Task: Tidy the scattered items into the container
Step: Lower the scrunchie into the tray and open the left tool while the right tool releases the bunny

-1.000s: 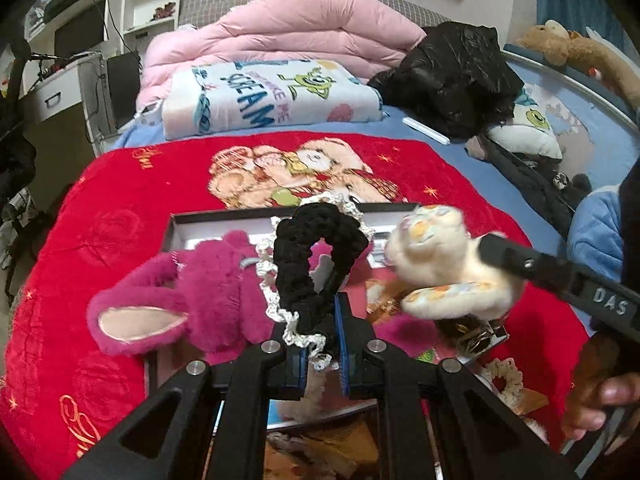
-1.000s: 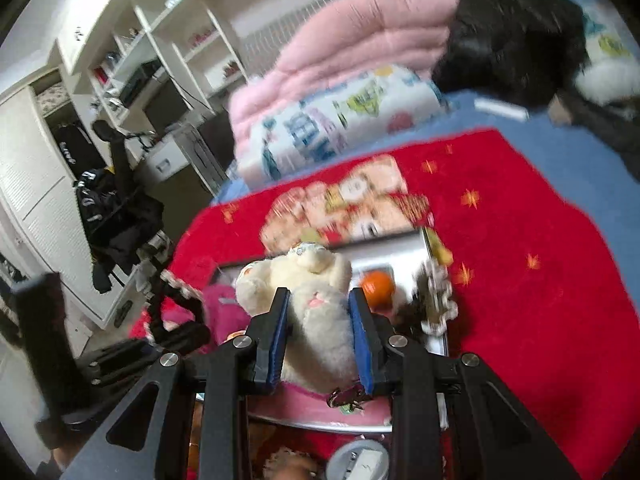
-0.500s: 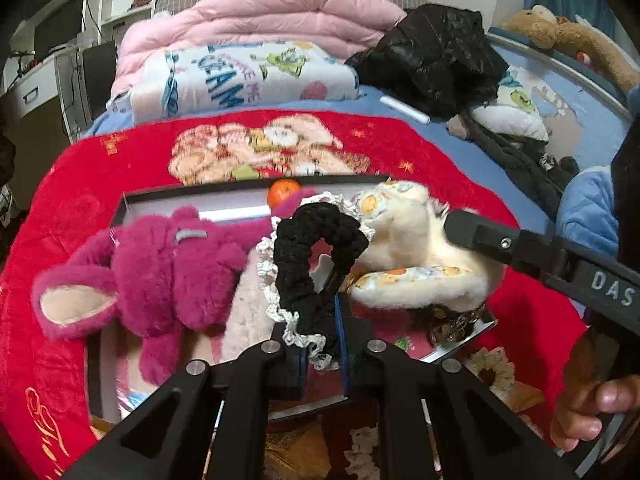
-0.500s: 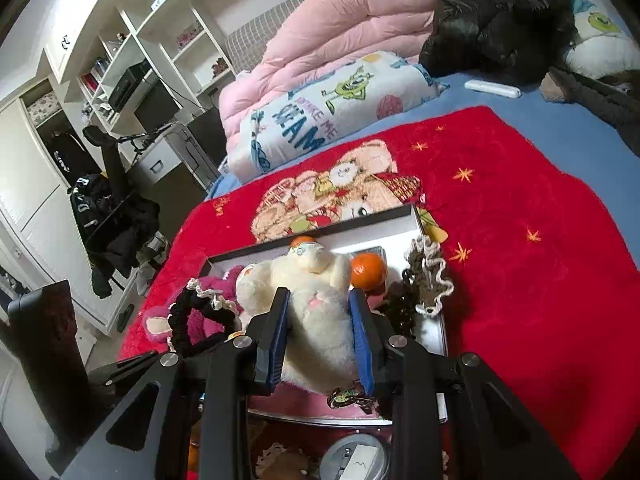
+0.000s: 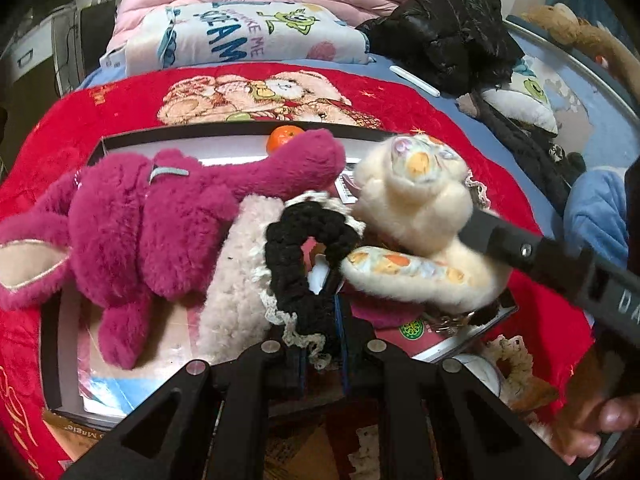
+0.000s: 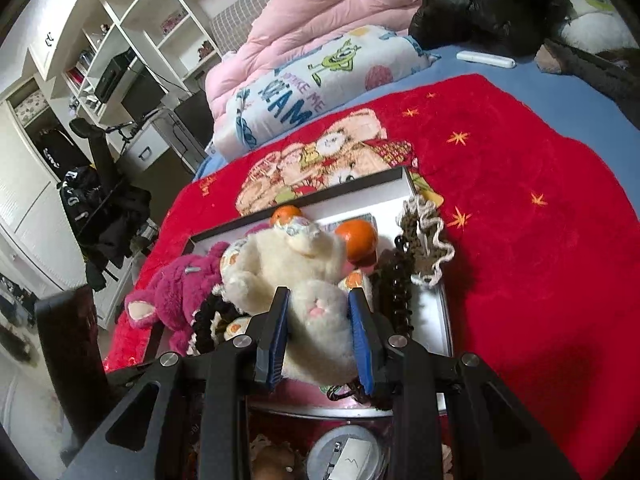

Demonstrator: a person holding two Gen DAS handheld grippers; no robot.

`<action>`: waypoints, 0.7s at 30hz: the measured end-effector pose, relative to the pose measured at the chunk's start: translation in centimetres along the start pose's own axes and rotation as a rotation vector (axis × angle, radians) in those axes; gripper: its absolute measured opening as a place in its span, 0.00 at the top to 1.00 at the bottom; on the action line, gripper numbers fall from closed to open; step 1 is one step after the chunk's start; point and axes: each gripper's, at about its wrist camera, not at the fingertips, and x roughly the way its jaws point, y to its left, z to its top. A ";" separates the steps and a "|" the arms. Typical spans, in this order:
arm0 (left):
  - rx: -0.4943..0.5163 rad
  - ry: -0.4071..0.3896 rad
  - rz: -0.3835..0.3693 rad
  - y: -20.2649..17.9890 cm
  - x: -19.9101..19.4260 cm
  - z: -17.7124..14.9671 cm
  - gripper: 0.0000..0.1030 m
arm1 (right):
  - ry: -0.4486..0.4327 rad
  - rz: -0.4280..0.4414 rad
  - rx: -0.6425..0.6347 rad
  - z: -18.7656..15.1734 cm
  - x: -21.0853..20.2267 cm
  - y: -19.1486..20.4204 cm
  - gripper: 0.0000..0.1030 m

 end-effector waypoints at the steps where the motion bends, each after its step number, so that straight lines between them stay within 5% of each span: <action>1: -0.007 -0.001 -0.005 0.1 0.1 0.0 0.89 | 0.006 0.000 -0.004 -0.1 0.1 0.1 0.73; 17: 0.002 0.003 0.039 0.0 0.2 0.3 0.88 | 0.038 -0.017 -0.024 -0.9 1.2 0.7 0.73; 21: 0.013 0.009 0.066 -0.2 0.2 0.4 0.81 | 0.040 -0.023 -0.036 -0.8 1.2 1.0 0.70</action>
